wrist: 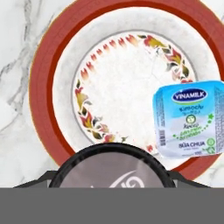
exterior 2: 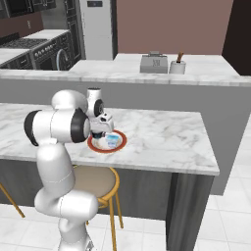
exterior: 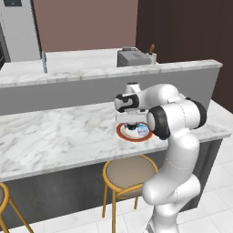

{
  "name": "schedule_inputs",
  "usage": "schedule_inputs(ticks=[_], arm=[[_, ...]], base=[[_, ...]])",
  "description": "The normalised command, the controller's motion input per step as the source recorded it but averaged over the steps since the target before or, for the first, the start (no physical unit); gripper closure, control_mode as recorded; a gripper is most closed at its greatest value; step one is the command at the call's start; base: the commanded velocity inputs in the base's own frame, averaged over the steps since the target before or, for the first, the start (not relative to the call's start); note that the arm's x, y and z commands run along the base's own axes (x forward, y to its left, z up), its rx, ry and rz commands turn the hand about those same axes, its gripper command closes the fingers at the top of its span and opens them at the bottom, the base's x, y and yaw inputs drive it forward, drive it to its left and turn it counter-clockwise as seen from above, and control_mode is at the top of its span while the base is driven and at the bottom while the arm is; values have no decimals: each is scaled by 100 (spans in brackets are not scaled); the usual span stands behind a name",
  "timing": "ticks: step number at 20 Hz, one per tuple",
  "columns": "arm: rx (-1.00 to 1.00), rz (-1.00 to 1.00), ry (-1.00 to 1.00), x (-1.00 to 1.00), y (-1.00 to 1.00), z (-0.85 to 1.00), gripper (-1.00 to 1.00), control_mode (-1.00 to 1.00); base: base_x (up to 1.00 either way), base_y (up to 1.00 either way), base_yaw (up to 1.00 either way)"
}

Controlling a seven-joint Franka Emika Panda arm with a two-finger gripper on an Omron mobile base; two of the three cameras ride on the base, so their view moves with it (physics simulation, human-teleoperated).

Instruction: Place two yogurt containers on each plate.

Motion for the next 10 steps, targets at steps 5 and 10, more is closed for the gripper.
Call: schedule_inputs(ticks=[5,10], arm=[[0,0,0,0,0,-7,100,-100],[0,0,1,1,0,-11,100,-100]], base=[[0,0,0],[0,0,0]])
